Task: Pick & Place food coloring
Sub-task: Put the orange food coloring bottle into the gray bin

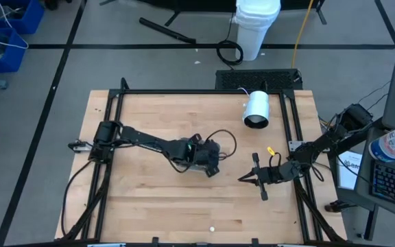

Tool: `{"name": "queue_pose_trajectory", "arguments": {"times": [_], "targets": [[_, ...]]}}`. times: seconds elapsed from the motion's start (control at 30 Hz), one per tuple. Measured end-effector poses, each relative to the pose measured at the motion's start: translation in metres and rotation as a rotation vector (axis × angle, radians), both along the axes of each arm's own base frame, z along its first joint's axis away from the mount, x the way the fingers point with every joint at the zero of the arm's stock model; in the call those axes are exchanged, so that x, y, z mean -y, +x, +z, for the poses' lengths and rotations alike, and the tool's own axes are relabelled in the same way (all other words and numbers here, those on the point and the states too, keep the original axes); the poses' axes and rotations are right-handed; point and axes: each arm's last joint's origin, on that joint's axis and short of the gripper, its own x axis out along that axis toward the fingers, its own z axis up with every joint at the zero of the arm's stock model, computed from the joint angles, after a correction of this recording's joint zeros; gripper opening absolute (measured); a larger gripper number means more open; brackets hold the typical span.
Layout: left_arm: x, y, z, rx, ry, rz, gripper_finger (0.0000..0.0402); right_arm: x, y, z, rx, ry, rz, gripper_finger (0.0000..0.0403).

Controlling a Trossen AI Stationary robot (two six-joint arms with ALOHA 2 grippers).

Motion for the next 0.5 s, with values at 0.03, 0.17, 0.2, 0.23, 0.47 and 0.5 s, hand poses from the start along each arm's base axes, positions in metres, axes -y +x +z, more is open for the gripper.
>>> {"name": "queue_pose_trajectory", "arguments": {"times": [0.03, 0.17, 0.2, 0.23, 0.47, 0.5], "targets": [[0.001, -0.001, -0.003, -0.022, 0.003, -0.002, 0.0083, 0.0, 0.0, 0.0, 0.004, 0.003, 0.0, 0.0], [-0.002, 0.001, -0.014, -0.043, 0.012, 0.028, 0.0083, 0.0, 0.0, 0.001, 0.013, 0.01, 0.0, 0.0], [-0.002, 0.002, -0.014, -0.035, 0.009, 0.03, 0.0083, 0.0, 0.0, 0.001, 0.014, 0.01, 0.0, 0.0], [-0.002, 0.003, -0.014, -0.024, 0.004, 0.036, 0.0083, 0.0, 0.0, 0.001, 0.011, 0.009, 0.0, 0.0], [-0.004, 0.003, -0.016, -0.059, 0.026, -0.008, 0.0083, 0.0, 0.0, 0.001, 0.012, 0.009, 0.0, 0.0], [-0.004, 0.003, -0.017, -0.07, 0.039, -0.036, 0.0083, 0.0, 0.0, 0.001, 0.011, 0.009, 0.0, 0.0]]}}
